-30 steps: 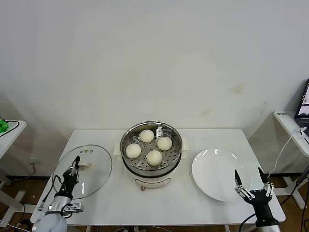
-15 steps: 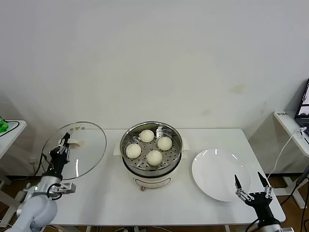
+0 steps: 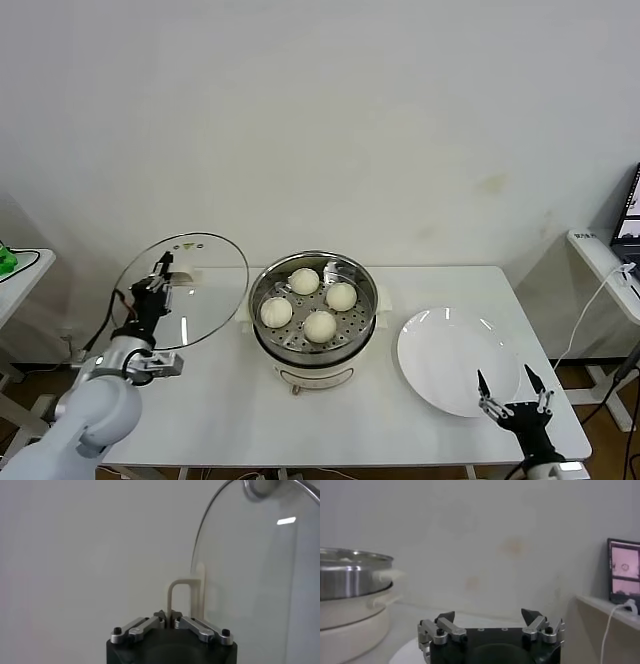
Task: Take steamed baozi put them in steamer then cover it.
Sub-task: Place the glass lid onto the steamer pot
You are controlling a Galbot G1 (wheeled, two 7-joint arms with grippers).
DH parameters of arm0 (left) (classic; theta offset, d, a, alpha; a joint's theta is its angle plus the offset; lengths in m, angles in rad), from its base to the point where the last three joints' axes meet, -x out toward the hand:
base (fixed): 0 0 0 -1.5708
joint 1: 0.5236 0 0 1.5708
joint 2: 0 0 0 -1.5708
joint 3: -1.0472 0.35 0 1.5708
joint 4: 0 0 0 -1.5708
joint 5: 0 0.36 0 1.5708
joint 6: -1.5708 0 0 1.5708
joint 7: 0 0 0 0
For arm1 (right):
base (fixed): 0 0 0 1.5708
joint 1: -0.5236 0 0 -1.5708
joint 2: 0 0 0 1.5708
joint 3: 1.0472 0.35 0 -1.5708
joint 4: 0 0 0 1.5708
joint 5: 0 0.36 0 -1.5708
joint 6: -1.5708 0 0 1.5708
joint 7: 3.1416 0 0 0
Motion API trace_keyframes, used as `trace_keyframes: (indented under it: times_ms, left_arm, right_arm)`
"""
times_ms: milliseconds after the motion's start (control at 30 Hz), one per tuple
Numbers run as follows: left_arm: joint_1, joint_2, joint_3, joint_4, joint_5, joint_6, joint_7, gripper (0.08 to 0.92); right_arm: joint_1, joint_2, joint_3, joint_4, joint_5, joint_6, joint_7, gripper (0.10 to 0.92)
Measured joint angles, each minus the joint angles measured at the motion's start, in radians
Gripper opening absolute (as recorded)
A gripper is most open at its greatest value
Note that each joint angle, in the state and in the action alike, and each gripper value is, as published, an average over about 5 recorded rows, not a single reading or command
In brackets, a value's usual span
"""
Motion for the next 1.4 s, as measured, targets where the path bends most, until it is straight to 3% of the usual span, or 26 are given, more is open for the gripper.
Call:
trace_keyframes:
  times_ms: [267,767,1400]
  left_arm:
    - [-0.137,-0.042,0.144,0.014,0.014,0.077,0.052,0.134]
    - [-0.334,-0.219,0.355,0.085,0.148,0.162,0.155,0.134]
    - [-0.36,-0.384,0.458,0.103,0.371,0.228,0.302,0.134]
  right_arm:
    - [0.016,0.056,-0.019,-0.014,-0.089,-0.008,0.021,0.823]
    - [0.04,0.095,-0.024,-0.027,-0.162,-0.022,0.035,0.823]
    - [0.049,0.106,-0.034,-0.044,-0.186,-0.022,0.036,0.823]
